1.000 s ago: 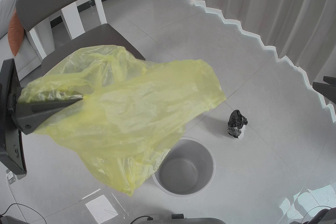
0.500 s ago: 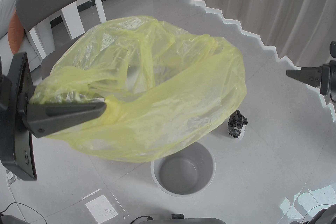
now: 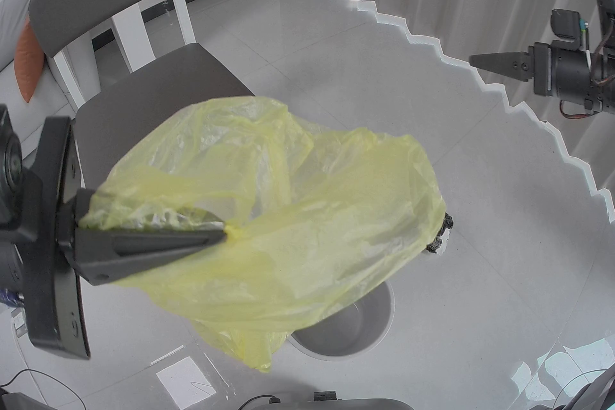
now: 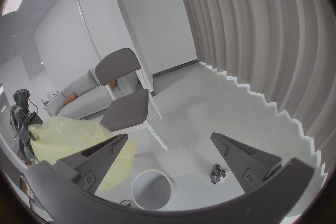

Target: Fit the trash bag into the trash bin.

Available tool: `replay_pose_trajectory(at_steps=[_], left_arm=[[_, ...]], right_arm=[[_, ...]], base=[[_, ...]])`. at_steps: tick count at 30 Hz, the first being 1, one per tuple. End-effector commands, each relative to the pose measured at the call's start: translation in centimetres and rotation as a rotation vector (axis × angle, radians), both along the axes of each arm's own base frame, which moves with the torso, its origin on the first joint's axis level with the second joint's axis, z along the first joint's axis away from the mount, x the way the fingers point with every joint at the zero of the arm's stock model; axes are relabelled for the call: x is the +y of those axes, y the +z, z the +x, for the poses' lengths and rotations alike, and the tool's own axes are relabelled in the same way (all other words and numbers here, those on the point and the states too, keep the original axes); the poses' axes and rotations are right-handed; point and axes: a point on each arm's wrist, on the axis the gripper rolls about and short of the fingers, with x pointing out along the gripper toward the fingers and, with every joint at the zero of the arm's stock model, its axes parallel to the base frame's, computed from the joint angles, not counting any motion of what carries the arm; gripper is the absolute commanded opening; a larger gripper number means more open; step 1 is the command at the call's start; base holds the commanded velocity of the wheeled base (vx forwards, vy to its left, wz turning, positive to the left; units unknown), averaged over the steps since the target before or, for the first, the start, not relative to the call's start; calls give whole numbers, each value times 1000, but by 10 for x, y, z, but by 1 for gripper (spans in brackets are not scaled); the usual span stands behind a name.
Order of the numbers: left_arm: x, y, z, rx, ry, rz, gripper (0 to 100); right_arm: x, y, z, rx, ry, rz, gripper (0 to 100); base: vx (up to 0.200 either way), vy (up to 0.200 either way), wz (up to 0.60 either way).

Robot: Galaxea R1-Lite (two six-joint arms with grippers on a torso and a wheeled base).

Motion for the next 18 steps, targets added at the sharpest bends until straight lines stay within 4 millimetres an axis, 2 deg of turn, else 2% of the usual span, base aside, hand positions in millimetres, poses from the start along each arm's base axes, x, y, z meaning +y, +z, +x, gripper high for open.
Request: replay_pose_trajectory(at_steps=[1,8,14,18], left_arm=[[-10,-6,4,13,-26,34,0],[-15,-8,5,20,-42,46,0],[-15,-5,5,11,-39,35,0],[-13,-2,4,3,-37,26,0]], right_arm=[[18,-18,27,62,36,-18,100],[22,-34,38,126,56,-31,100],[22,-52,34,201,76,-59,100],[15,-58,8,234,84,-83,100]], base=[[0,0,0],[0,0,0],[0,0,0],[0,0,0]])
